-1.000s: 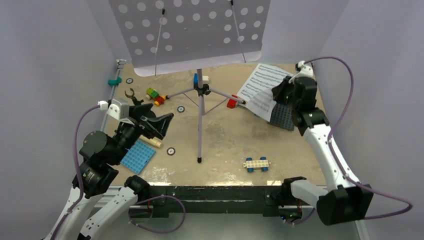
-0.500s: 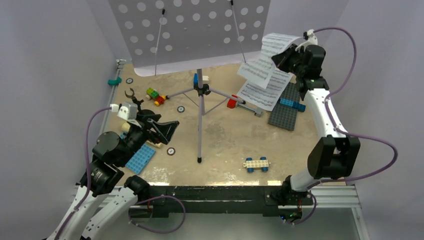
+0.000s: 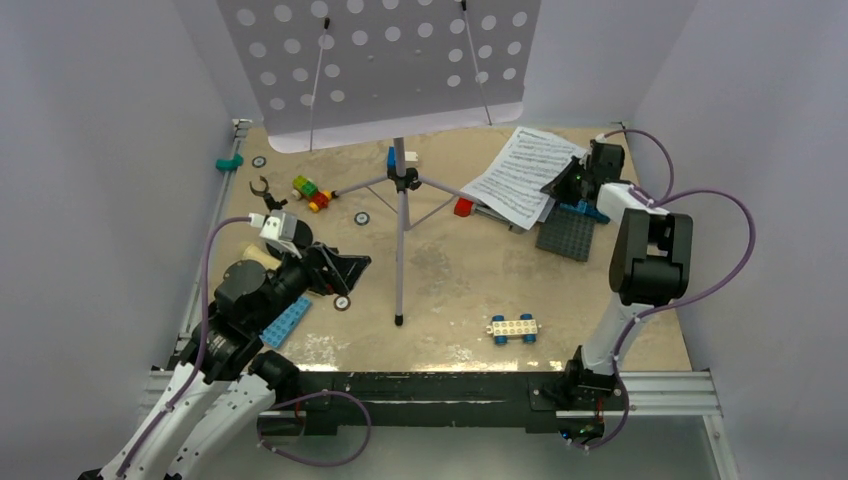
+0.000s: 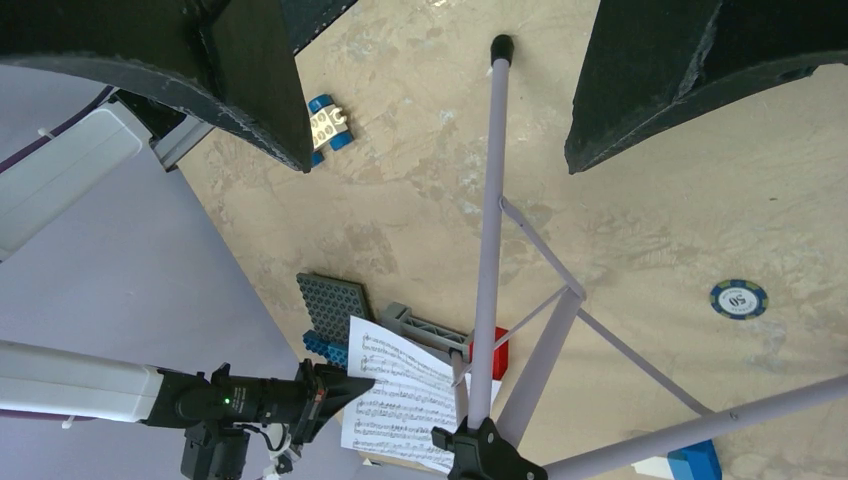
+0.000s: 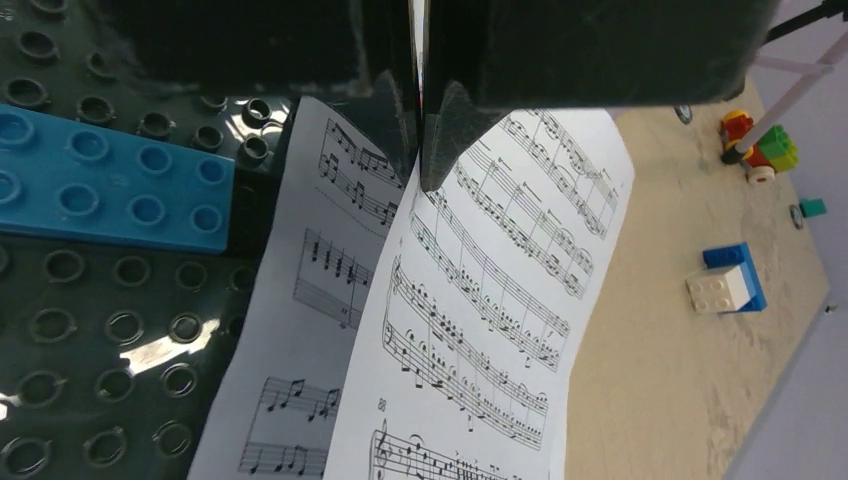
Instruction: Pack up the instrument practice props
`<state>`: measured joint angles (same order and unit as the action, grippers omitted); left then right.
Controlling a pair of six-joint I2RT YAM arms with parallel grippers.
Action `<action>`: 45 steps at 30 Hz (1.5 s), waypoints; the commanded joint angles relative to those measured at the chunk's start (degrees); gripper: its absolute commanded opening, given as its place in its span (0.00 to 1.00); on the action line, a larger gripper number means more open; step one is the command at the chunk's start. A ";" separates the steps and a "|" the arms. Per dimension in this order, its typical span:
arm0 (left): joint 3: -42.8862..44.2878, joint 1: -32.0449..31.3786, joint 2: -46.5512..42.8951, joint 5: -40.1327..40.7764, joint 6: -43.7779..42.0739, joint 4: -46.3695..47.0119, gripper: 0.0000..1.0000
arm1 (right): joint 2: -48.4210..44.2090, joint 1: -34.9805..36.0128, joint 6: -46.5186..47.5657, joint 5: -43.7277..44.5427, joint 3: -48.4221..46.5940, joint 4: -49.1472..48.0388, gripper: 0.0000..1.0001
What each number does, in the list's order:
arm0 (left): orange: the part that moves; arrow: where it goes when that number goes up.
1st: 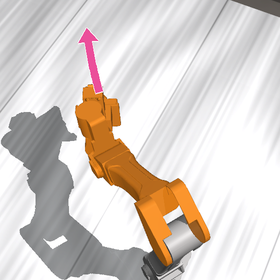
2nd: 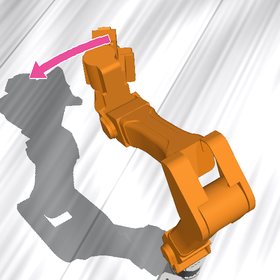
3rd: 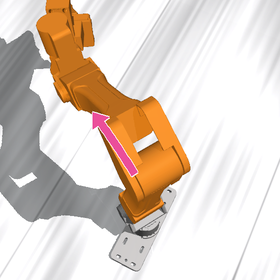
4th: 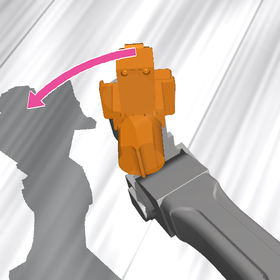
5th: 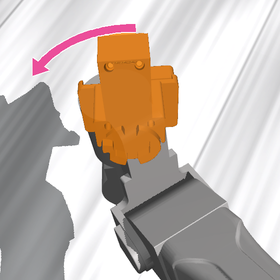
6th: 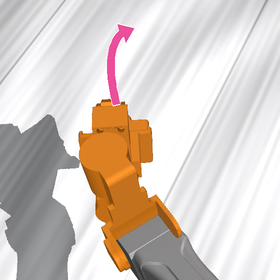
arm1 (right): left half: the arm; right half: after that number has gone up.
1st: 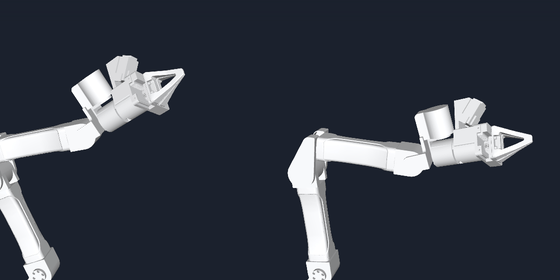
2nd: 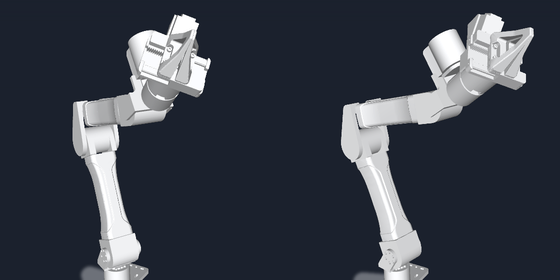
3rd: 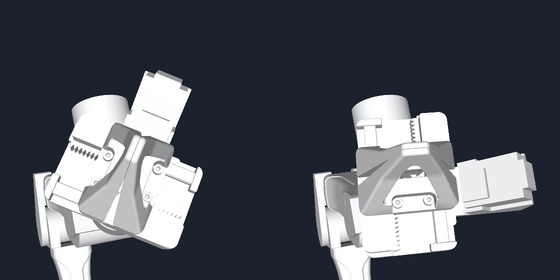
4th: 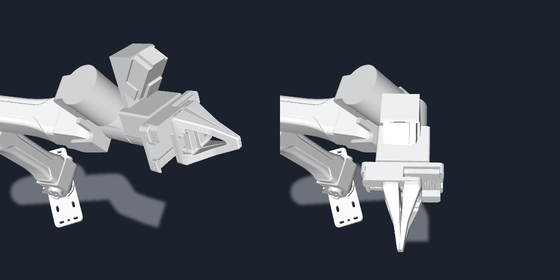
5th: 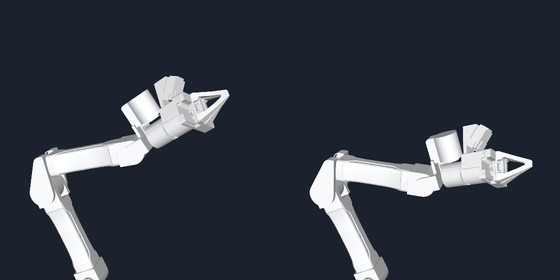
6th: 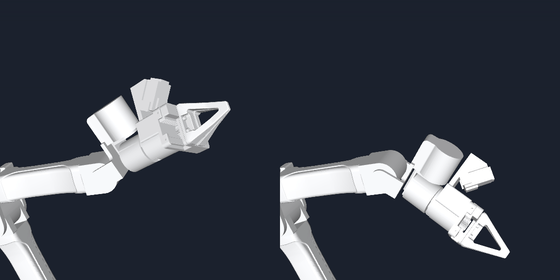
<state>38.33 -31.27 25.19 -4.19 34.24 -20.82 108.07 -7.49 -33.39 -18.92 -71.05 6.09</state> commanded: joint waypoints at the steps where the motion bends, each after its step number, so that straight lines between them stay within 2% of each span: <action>1: -1.17 -0.10 -0.71 -0.91 2.74 1.35 1.00 | -2.27 -2.17 -1.53 -1.31 -2.42 -2.82 0.00; 14: -2.15 -0.11 -0.25 -0.95 2.90 1.17 1.00 | 6.37 -2.52 1.48 -1.78 -15.40 11.96 0.00; 21: -1.59 -0.04 0.52 -1.08 2.47 0.78 1.00 | 7.10 -2.55 2.09 -0.62 -16.49 16.60 0.42; 24: -1.58 -0.09 0.55 -1.41 2.67 0.57 1.00 | 4.63 -2.60 1.15 0.33 -15.39 15.72 0.53; 28: -1.63 -0.09 0.34 -1.19 2.64 0.56 1.00 | -1.14 -2.55 -1.17 1.20 -14.40 14.43 0.59; 33: -2.11 -0.05 2.02 -0.74 2.30 1.91 1.00 | -13.17 -2.54 -2.87 2.43 -11.79 13.06 0.61; 37: -2.35 -0.10 4.59 1.62 2.74 6.73 1.00 | -26.21 -1.38 -5.32 3.65 -0.94 6.25 0.61; 41: -4.94 -0.10 7.78 3.88 3.24 17.56 1.00 | -40.75 3.27 -9.26 3.92 18.16 -7.47 0.61; 43: -8.14 -0.07 9.46 5.10 1.92 28.19 1.00 | -46.57 6.75 -9.46 6.78 25.16 -12.39 0.61; 45: -12.09 -0.15 11.81 4.56 -3.05 40.28 1.00 | -49.42 11.77 -8.74 7.78 28.39 -13.40 0.60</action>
<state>31.70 -31.27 33.82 -1.23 36.60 -4.49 62.43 -2.57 -40.38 -14.83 -50.35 1.52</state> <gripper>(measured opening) 0.997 0.610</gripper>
